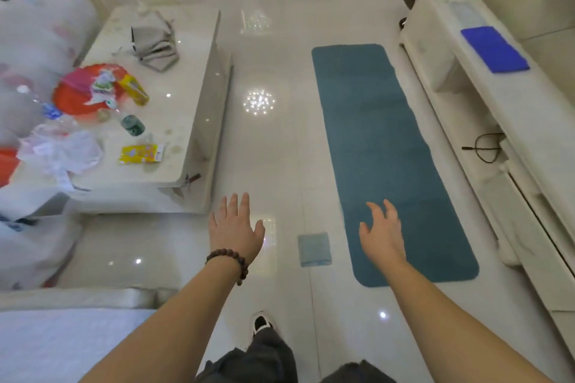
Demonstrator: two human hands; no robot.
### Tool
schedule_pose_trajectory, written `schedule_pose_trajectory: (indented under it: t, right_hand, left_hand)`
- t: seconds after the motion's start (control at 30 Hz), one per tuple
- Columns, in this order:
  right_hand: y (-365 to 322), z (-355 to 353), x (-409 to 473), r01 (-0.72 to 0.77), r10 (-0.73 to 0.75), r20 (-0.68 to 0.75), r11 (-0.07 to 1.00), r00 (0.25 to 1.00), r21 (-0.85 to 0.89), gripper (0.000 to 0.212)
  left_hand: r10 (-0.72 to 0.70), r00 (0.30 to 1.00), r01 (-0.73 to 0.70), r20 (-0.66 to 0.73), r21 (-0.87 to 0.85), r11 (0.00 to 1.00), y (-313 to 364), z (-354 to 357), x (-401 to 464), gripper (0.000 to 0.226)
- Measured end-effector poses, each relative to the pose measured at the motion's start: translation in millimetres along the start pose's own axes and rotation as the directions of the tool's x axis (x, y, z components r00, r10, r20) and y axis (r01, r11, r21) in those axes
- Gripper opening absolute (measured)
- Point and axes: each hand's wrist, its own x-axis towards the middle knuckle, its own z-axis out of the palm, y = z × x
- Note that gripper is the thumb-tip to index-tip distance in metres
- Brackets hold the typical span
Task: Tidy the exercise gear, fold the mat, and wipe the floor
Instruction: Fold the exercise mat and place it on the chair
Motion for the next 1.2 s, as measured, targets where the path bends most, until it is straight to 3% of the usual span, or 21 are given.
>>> schedule_pose_trajectory:
  t: [0.23, 0.53, 0.67, 0.93, 1.2]
  right_hand:
    - [-72.3, 22.9, 40.0, -0.029, 0.029, -0.032, 1.000, 0.999, 0.010, 0.048]
    - [-103.5, 36.2, 151.1, -0.122, 0.121, -0.079, 0.992, 0.989, -0.008, 0.047]
    - [-111.0, 37.4, 238.5, -0.190, 0.191, -0.130, 0.982, 0.973, 0.014, 0.047]
    - [-128.2, -4.6, 419.8, -0.403, 0.426, -0.160, 0.901, 0.891, 0.159, 0.047]
    - [-139.2, -52.0, 493.9, -0.555, 0.609, -0.186, 0.786, 0.771, 0.271, 0.047]
  left_hand:
    - [0.047, 0.999, -0.047, -0.019, -0.022, 0.999, -42.0, -44.8, 91.9, 0.069]
    - [0.190, 0.982, -0.190, 0.008, 0.022, 0.982, -11.5, -65.5, 236.3, 0.069]
    - [0.281, 0.960, -0.281, 0.000, 0.060, 0.958, 34.3, -76.2, 337.2, 0.068]
    - [0.424, 0.895, -0.444, 0.136, 0.183, 0.877, 155.5, -108.5, 541.3, 0.067]
    - [0.644, 0.723, -0.689, 0.250, 0.197, 0.697, 280.2, -137.0, 653.2, 0.066]
